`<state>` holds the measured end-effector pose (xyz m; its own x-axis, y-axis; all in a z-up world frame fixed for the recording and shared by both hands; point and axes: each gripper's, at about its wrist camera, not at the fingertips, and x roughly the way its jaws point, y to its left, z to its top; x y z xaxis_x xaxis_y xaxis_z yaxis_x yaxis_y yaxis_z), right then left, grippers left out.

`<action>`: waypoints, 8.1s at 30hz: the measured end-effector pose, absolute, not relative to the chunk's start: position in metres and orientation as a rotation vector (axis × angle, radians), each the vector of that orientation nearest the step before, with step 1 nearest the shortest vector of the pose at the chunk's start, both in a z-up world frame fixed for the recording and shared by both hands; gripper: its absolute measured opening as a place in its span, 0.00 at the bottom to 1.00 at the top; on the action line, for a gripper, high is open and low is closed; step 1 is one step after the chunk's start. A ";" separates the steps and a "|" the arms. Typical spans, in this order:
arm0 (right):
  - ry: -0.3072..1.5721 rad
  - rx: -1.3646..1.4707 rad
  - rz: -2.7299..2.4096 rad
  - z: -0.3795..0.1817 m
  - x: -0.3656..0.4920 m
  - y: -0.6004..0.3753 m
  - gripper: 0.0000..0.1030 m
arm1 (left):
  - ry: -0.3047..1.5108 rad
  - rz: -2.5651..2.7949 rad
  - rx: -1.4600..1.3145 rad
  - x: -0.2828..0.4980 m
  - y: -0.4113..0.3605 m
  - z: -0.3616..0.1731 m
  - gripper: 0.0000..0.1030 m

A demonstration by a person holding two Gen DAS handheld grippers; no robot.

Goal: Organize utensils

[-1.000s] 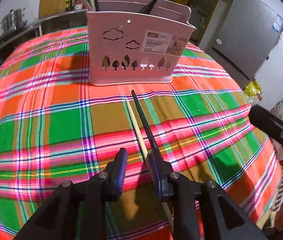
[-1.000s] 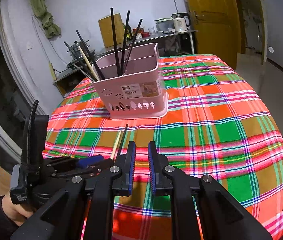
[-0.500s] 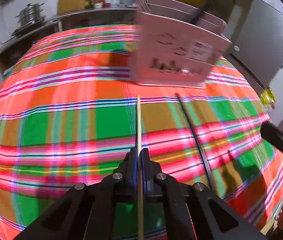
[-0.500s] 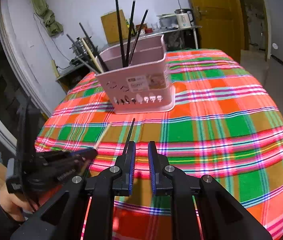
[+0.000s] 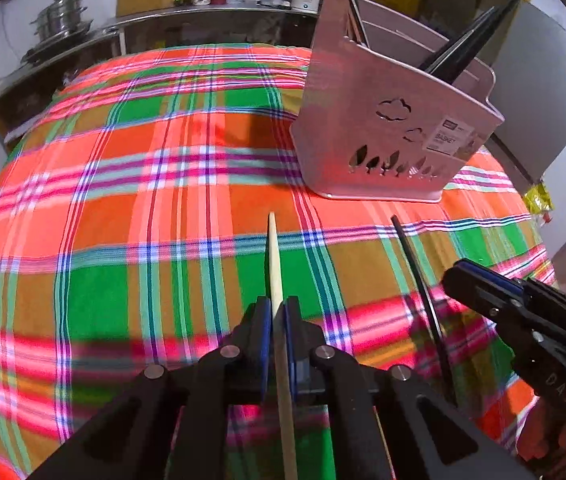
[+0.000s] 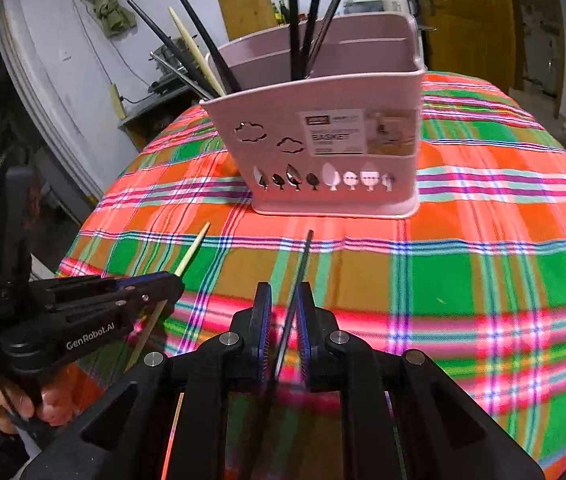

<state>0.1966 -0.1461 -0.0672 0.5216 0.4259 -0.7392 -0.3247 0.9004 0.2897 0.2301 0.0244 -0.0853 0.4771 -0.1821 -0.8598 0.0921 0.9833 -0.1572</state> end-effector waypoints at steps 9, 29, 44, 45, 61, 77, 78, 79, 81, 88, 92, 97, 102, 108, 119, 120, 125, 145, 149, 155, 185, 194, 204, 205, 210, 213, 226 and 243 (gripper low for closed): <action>0.981 0.073 0.416 -0.084 0.220 -0.131 0.12 | 1.042 -0.208 -0.029 0.246 0.018 -0.088 0.07; 0.953 0.038 0.416 -0.061 0.215 -0.130 0.06 | 1.004 -0.240 -0.047 0.239 0.013 -0.067 0.04; 0.765 0.079 0.419 0.021 0.202 -0.155 0.05 | 0.824 -0.278 -0.064 0.226 0.012 0.022 0.04; 0.751 0.079 0.419 0.026 0.201 -0.156 0.05 | 0.814 -0.279 -0.062 0.225 0.011 0.027 0.04; 0.628 0.085 0.414 0.067 0.184 -0.166 0.05 | 0.719 -0.296 -0.056 0.217 0.005 0.069 0.04; 0.614 0.092 0.407 0.071 0.159 -0.182 0.05 | 0.749 -0.294 -0.091 0.176 0.023 0.051 0.04; 0.613 0.093 0.406 0.072 0.157 -0.183 0.05 | 0.746 -0.292 -0.094 0.174 0.024 0.051 0.04; 0.611 0.094 0.404 0.073 0.155 -0.184 0.05 | 0.738 -0.290 -0.101 0.172 0.025 0.051 0.04; 0.610 0.099 0.401 0.073 0.152 -0.185 0.05 | 0.716 -0.291 -0.111 0.172 0.026 0.052 0.04; 0.608 0.096 0.399 0.075 0.147 -0.184 0.05 | 0.628 -0.242 -0.109 0.192 0.024 0.035 0.04; 0.607 0.085 0.405 0.075 0.145 -0.181 0.05 | 0.648 -0.252 -0.114 0.190 0.025 0.021 0.04; 0.603 0.077 0.412 0.074 0.144 -0.178 0.05 | 0.651 -0.253 -0.120 0.175 0.035 0.013 0.04; 0.600 0.072 0.413 0.074 0.140 -0.178 0.05 | 0.620 -0.237 -0.144 0.150 0.052 0.019 0.04; 0.601 0.070 0.411 0.075 0.137 -0.179 0.05 | 0.649 -0.251 -0.102 0.123 0.048 0.032 0.04; 0.618 0.036 0.403 0.079 0.123 -0.182 0.05 | 0.820 -0.255 -0.082 0.103 0.041 0.033 0.04; 0.618 0.034 0.402 0.079 0.122 -0.182 0.05 | 0.820 -0.261 -0.083 0.103 0.040 0.034 0.04; 0.613 0.038 0.407 0.081 0.123 -0.181 0.05 | 0.797 -0.279 -0.101 0.114 0.040 0.047 0.04; 0.387 0.146 0.388 0.147 0.180 -0.181 0.05 | 0.603 -0.309 -0.217 0.218 0.036 0.132 0.04; 0.353 0.151 0.387 0.154 0.191 -0.178 0.05 | 0.585 -0.295 -0.223 0.238 0.034 0.137 0.04; 0.322 0.177 0.378 0.156 0.208 -0.179 0.05 | 0.576 -0.291 -0.227 0.262 0.031 0.133 0.04; 0.553 0.160 0.351 0.066 0.250 -0.169 0.05 | 0.742 -0.261 -0.179 0.302 0.013 0.048 0.06; 0.541 0.164 0.353 0.072 0.239 -0.178 0.22 | 0.684 -0.263 -0.175 0.280 0.017 0.064 0.30; 0.515 0.171 0.355 0.083 0.209 -0.190 0.25 | 0.643 -0.253 -0.173 0.237 0.019 0.074 0.30; 0.515 0.170 0.356 0.083 0.204 -0.191 0.25 | 0.641 -0.251 -0.170 0.231 0.019 0.074 0.30; 0.518 0.157 0.360 0.076 0.180 -0.192 0.27 | 0.625 -0.229 -0.131 0.201 0.011 0.070 0.35; 0.530 0.141 0.359 0.067 0.165 -0.192 0.28 | 0.621 -0.226 -0.124 0.184 0.007 0.064 0.36; 0.584 0.093 0.377 0.034 0.122 -0.179 0.36 | 0.625 -0.184 -0.127 0.135 0.009 0.036 0.36; 0.594 0.067 0.370 0.018 0.101 -0.177 0.36 | 0.602 -0.174 -0.128 0.118 0.013 0.025 0.36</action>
